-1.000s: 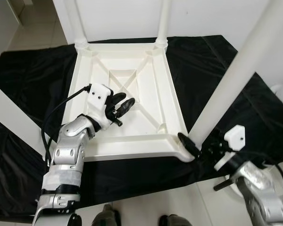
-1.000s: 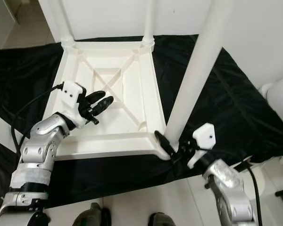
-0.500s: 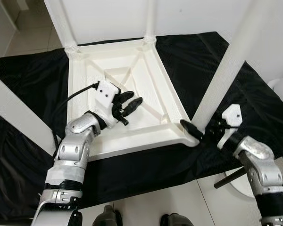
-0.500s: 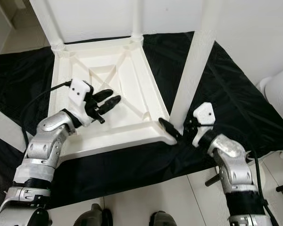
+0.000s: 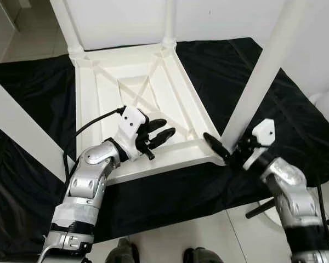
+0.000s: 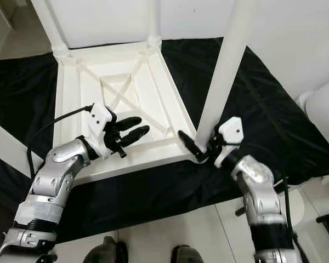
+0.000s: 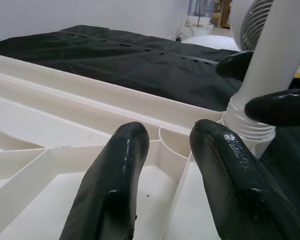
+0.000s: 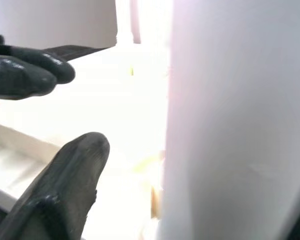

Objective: Building children table

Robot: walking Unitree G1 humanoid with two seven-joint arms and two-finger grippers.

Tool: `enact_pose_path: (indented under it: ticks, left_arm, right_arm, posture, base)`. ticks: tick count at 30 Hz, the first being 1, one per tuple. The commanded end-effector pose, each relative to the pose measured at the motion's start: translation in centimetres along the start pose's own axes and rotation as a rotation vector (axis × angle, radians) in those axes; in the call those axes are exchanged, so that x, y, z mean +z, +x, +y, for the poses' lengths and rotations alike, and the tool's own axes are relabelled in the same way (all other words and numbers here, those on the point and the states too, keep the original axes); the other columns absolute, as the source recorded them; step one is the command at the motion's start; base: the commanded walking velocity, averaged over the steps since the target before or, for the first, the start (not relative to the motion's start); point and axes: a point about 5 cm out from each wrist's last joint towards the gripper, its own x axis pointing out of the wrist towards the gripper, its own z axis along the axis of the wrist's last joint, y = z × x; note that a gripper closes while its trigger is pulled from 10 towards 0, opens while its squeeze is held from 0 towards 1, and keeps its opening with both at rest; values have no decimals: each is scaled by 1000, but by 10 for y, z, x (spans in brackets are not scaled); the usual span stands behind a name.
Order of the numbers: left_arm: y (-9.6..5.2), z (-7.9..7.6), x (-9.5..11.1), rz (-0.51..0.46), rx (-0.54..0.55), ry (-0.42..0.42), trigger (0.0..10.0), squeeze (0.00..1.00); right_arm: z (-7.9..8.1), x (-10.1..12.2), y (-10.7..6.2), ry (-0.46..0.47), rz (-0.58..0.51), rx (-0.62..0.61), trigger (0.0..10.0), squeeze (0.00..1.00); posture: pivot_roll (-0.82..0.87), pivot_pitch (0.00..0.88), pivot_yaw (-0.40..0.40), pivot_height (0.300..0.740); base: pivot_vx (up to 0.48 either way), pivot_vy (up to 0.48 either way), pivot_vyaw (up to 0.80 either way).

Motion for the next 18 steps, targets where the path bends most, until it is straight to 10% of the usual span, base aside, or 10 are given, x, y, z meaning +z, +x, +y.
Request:
enact_pose_path:
  ticks: [1, 12, 14, 15, 18]
  left_arm:
    - [-5, -1, -4, 16, -16, -8, 10000, 0]
    - [-21, -15, -6, 40, -248, 41, 10000, 0]
    - [-21, -15, -7, 40, -251, 34, 10000, 0]
    - [-22, -16, -8, 45, -259, 27, 10000, 0]
    - [-22, -17, -7, 40, -261, 35, 10000, 0]
  right_arm:
    - [4, 4, 0, 9, -23, 10, 10000, 0]
    - [-1, 9, -13, -49, 30, 34, 10000, 0]
    - [-2, 9, -14, -47, 38, 37, 8314, 0]
    - [-1, 9, -16, -48, 44, 37, 941, 0]
    - [-1, 9, -17, -47, 52, 35, 0, 0]
  posture:
    - [18, 75, 12, 740]
    - [3, 48, 10, 740]
    - [3, 43, 9, 740]
    - [3, 34, 9, 740]
    - [4, 24, 8, 740]
  base:
    - [0, 0, 0]
    - [0, 0, 0]
    - [0, 0, 0]
    - [0, 0, 0]
    - [0, 0, 0]
